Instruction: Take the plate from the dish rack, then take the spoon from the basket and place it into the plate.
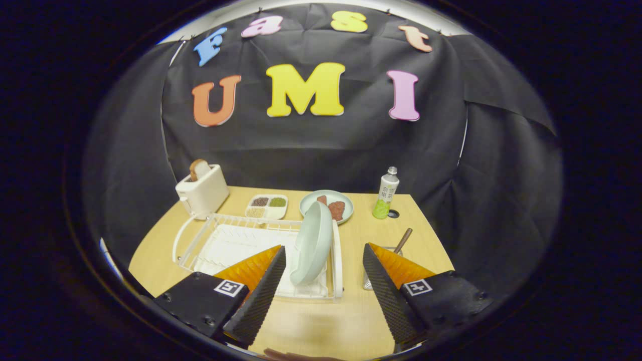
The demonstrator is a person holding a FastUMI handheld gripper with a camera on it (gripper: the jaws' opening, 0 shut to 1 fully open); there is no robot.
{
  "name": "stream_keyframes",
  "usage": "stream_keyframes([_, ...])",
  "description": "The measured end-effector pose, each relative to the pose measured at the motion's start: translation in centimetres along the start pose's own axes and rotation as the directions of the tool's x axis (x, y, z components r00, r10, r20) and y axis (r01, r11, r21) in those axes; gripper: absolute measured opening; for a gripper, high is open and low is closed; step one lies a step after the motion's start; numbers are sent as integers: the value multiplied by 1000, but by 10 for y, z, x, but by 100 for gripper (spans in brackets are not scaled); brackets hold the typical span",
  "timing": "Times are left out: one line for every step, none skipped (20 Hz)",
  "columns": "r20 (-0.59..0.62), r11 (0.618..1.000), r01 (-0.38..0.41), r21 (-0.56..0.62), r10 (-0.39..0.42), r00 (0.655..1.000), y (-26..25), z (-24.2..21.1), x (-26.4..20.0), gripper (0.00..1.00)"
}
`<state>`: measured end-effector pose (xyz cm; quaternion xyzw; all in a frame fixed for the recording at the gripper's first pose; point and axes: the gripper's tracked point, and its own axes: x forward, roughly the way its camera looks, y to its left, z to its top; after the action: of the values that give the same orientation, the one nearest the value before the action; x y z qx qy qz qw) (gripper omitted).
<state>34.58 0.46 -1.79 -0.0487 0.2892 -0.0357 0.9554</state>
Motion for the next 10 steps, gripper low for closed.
stream_keyframes([-39,1000,15,-2,-15,999,0,7,15,99])
stream_keyframes([-70,1000,27,-4,-27,997,1,13,28,98])
stream_keyframes([-99,999,43,-6,-43,994,0,20,41,97])
stream_keyframes([-139,997,78,-7,-78,987,-6,27,55,93])
stream_keyframes([-186,994,110,11,-106,977,-11,32,66,89])
stream_keyframes([-254,993,119,11,-112,961,-9,31,76,83])
stream_keyframes([-300,991,132,10,-123,946,-10,34,84,79])
stream_keyframes([-340,989,145,1,-136,930,-12,35,89,75])
stream_keyframes([-377,988,154,-14,-148,914,-12,34,97,72])
stream_keyframes([-419,988,148,-40,-151,896,-11,30,102,64])
